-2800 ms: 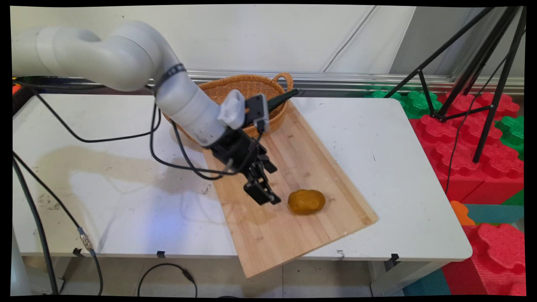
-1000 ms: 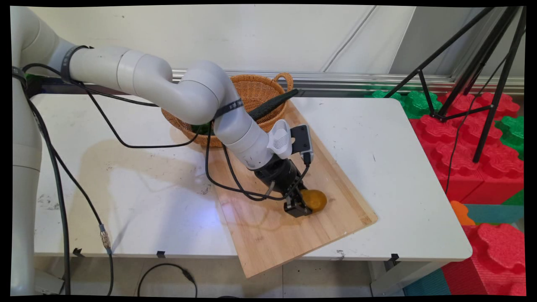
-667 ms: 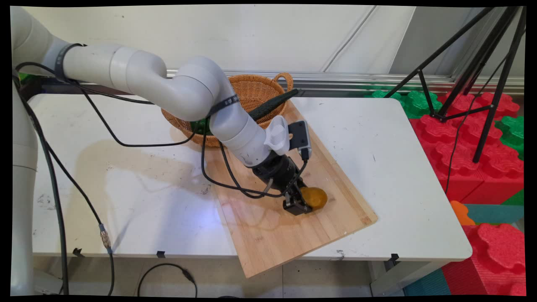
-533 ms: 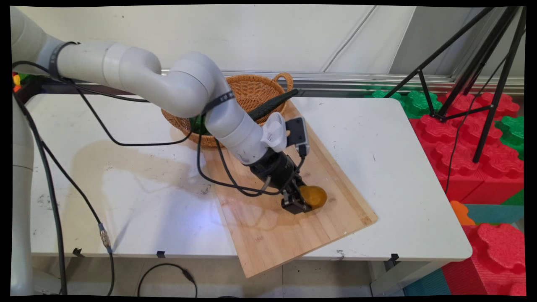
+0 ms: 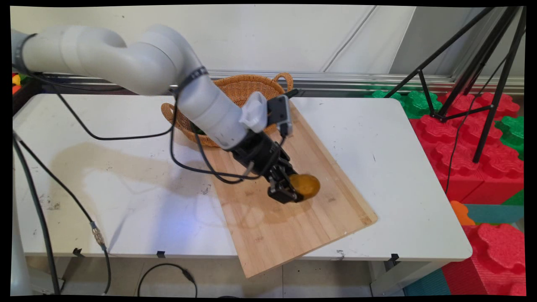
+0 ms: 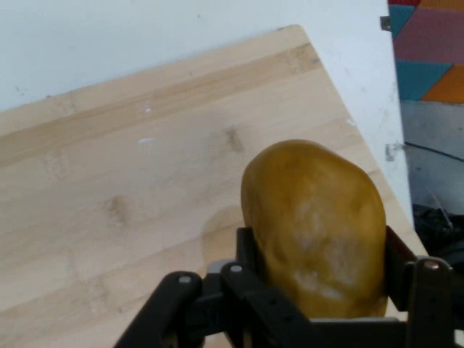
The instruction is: Place the picked object in the vegetable basket
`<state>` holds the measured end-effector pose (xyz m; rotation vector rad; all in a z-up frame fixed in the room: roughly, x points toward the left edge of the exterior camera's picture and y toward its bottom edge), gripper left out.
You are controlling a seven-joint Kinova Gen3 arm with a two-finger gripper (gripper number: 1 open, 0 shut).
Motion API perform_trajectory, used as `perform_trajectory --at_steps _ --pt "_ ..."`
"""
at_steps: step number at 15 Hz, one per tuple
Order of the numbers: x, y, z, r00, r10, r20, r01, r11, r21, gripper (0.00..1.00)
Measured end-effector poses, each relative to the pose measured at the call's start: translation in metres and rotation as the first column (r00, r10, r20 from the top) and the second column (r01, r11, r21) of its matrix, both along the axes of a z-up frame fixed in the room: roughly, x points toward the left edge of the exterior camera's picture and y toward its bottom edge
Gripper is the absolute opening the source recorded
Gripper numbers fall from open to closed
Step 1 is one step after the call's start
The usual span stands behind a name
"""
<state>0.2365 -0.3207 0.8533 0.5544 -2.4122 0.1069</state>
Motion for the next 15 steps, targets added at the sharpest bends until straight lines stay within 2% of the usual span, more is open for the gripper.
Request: perform_trajectory --at_steps 4,8,15 --pt "0.022 0.008 0.025 1.000 0.006 -0.019 -0.006 1.000 -0.007 0.00" --pt "0.057 0.017 0.058 0.999 0.028 -0.041 -0.028 0.999 -0.016 0.00" --pt "0.120 0.020 0.106 0.994 0.104 -0.040 -0.106 0.993 -0.049 0.00"
